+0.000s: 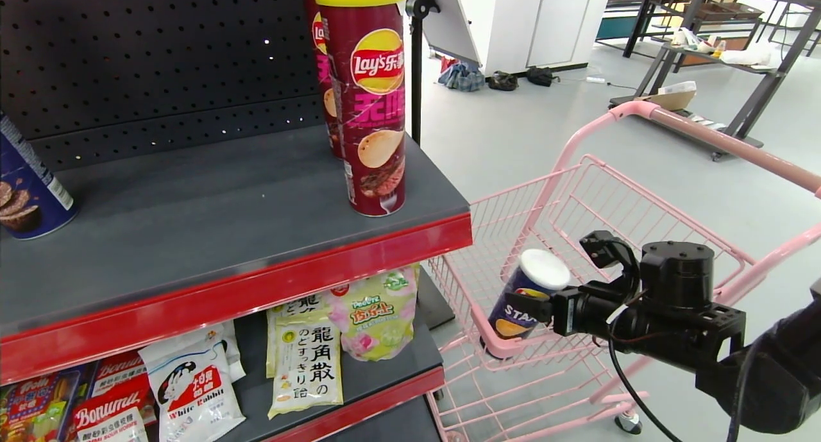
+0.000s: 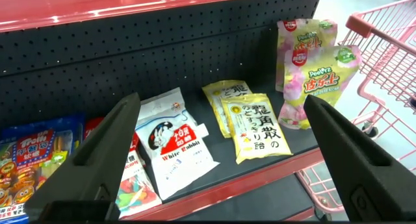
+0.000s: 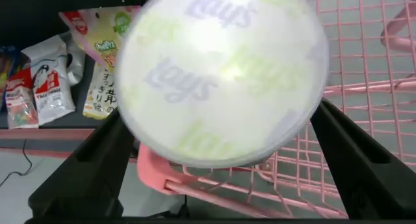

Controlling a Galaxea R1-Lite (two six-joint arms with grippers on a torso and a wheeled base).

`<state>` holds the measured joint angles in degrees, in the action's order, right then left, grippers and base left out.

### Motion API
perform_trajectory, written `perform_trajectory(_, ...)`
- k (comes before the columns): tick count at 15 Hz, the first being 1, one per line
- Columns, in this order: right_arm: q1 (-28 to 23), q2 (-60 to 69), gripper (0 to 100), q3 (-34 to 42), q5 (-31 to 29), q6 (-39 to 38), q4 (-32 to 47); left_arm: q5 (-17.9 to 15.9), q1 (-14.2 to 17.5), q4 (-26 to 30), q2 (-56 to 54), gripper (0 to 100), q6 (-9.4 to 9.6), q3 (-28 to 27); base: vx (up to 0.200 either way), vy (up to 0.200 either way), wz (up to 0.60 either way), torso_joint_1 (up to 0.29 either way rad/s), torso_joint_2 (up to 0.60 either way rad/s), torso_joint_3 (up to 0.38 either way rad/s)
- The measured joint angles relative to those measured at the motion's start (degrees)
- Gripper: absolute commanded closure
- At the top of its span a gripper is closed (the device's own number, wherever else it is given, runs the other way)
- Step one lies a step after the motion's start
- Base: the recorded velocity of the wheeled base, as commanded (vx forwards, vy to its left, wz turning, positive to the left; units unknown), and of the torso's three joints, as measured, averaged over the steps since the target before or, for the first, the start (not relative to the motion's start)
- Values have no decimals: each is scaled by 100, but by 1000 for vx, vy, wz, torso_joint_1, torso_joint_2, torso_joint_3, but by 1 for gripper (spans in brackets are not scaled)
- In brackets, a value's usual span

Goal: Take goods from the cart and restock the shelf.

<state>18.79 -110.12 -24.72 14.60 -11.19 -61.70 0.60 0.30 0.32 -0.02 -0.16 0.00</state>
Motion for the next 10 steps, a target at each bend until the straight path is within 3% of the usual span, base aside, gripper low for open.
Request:
perform_trajectory(9, 108, -560, 0, -383, -43, -22, -54, 0, 0, -5, 0, 0, 2, 0, 0, 0, 0, 0, 0, 0)
perform_trajectory(10, 108, -601, 100, -391, -67, -35, -87, 0, 0, -5, 0, 0, 0, 0, 0, 0, 0, 0, 0, 0)
